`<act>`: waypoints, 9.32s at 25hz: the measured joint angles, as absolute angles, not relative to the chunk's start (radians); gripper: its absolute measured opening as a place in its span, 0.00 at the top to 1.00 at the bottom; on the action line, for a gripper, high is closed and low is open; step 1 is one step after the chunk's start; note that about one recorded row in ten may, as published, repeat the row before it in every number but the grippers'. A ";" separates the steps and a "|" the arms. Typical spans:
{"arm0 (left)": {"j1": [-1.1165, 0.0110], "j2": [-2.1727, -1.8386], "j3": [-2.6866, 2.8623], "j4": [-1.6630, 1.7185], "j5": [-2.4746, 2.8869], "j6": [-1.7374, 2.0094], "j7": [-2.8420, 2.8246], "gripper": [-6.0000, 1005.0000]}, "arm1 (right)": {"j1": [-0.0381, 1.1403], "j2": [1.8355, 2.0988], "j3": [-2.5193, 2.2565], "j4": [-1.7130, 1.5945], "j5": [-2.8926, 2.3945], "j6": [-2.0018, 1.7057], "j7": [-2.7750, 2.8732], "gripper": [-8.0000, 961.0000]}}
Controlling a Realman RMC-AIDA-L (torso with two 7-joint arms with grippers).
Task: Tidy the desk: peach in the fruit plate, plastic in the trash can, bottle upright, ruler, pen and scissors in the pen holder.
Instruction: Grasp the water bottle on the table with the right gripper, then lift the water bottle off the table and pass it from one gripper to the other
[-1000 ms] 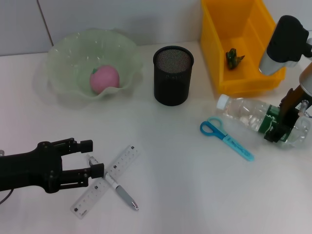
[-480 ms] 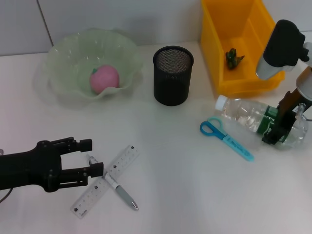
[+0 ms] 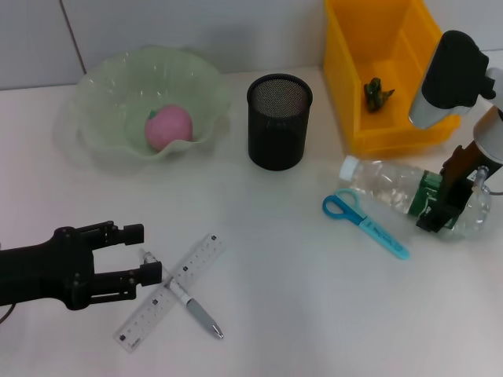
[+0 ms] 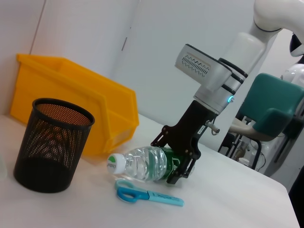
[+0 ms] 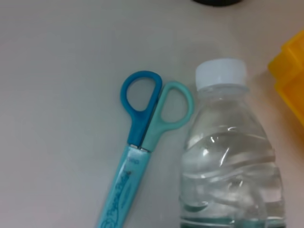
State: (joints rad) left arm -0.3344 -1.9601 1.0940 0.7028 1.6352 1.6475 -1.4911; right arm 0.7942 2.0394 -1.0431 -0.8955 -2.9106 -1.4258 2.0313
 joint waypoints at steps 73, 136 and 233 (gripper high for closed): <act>-0.553 -2.073 0.774 0.352 1.468 1.793 -1.279 0.21 | 0.631 2.082 -0.830 -0.428 -1.741 -1.637 1.124 0.18; -0.591 -2.070 0.808 0.300 1.476 1.778 -1.191 0.37 | 0.675 2.086 -0.893 -0.362 -1.742 -1.586 1.124 0.16; -0.592 -2.065 0.809 0.343 1.478 1.778 -1.270 0.56 | 0.674 2.078 -1.002 -0.457 -1.776 -1.515 1.221 0.15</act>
